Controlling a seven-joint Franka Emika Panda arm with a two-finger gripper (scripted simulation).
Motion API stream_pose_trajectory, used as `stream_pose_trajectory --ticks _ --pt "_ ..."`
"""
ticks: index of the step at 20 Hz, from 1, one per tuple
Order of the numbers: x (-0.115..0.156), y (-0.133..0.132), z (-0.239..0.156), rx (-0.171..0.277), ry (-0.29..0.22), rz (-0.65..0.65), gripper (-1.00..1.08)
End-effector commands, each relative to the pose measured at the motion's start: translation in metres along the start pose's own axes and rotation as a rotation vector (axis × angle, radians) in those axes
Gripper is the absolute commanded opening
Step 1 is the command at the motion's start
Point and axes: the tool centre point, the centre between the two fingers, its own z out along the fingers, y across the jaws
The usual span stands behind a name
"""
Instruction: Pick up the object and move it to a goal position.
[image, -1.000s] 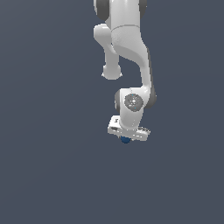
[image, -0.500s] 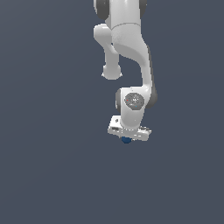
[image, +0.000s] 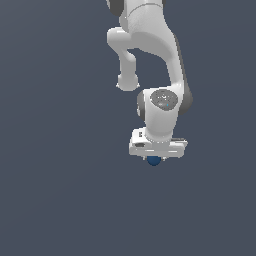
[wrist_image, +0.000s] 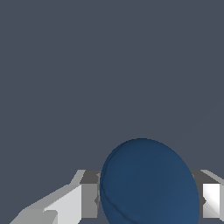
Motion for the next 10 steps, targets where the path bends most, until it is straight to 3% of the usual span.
stream_pose_trajectory --ticks 1,10 --pt "0.014 -0.014 -0.029 0.024 0.034 -0.057 -1.0" --pt "0.051 -0.073 -0.154 0.129 0.169 -0.298 -1.0"
